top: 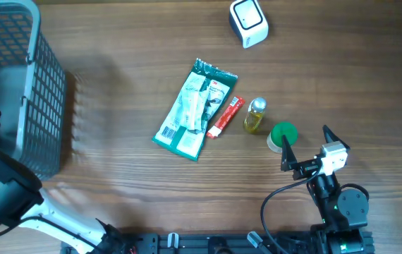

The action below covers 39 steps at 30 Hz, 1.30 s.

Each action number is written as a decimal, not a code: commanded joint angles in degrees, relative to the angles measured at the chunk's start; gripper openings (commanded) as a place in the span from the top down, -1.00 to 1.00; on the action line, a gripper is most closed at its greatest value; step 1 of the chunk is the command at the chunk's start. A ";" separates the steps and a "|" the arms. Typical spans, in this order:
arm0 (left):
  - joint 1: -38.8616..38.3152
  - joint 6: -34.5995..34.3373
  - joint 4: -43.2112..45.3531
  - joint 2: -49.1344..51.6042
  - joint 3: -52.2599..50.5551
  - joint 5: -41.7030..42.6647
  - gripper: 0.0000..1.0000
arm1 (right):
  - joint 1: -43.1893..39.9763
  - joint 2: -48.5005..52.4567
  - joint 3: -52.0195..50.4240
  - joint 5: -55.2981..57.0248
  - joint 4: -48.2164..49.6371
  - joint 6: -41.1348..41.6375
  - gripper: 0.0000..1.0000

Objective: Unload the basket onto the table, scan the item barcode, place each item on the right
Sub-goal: 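Reach the left gripper into the basket and grasp the red-white box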

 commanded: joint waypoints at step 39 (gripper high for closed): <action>-3.69 2.03 12.57 -8.79 -9.62 -1.16 0.92 | -0.13 0.07 -0.07 0.15 0.31 -0.68 -0.99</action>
